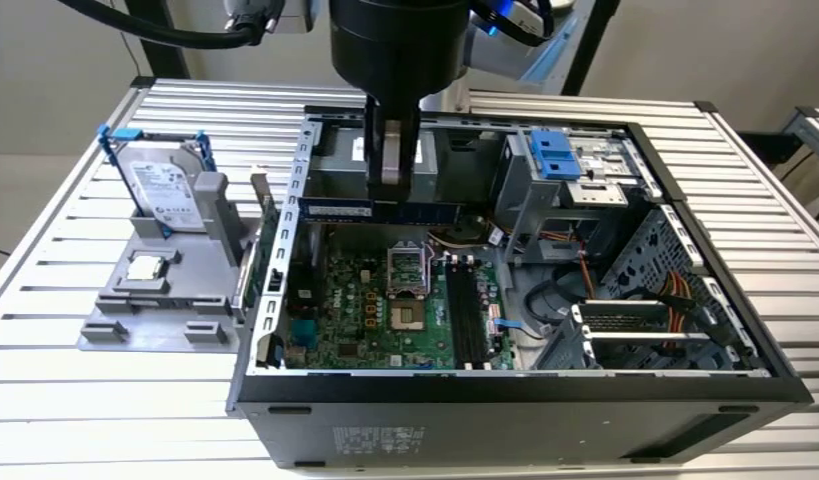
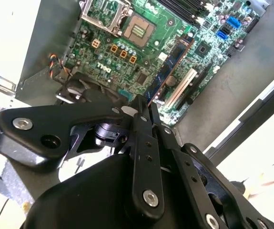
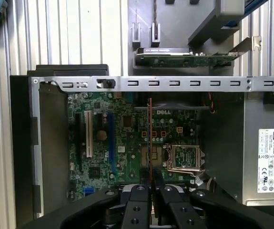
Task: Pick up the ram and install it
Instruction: 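Pick up the ram and move it above insertion slot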
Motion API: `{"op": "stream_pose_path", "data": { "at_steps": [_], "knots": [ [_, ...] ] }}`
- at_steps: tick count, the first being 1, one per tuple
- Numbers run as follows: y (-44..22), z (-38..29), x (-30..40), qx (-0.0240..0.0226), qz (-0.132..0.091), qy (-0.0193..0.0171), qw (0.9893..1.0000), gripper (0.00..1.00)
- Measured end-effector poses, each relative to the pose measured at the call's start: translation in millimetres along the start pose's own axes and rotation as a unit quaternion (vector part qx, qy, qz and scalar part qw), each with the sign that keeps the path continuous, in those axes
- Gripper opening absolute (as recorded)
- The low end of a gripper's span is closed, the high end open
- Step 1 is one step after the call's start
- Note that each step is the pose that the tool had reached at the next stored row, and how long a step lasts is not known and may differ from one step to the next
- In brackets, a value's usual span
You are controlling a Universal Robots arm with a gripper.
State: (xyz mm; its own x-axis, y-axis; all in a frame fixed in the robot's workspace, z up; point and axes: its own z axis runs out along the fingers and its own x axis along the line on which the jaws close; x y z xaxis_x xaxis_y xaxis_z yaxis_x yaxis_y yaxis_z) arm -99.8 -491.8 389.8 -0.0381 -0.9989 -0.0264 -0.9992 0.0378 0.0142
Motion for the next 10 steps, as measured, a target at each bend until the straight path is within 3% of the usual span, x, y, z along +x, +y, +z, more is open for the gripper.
{"op": "stream_pose_path", "data": {
  "at_steps": [10],
  "knots": [
    [-5.9, 0.0, -0.2, 0.0, 0.0, 0.0, 1.0, 0.0]
  ]
}}
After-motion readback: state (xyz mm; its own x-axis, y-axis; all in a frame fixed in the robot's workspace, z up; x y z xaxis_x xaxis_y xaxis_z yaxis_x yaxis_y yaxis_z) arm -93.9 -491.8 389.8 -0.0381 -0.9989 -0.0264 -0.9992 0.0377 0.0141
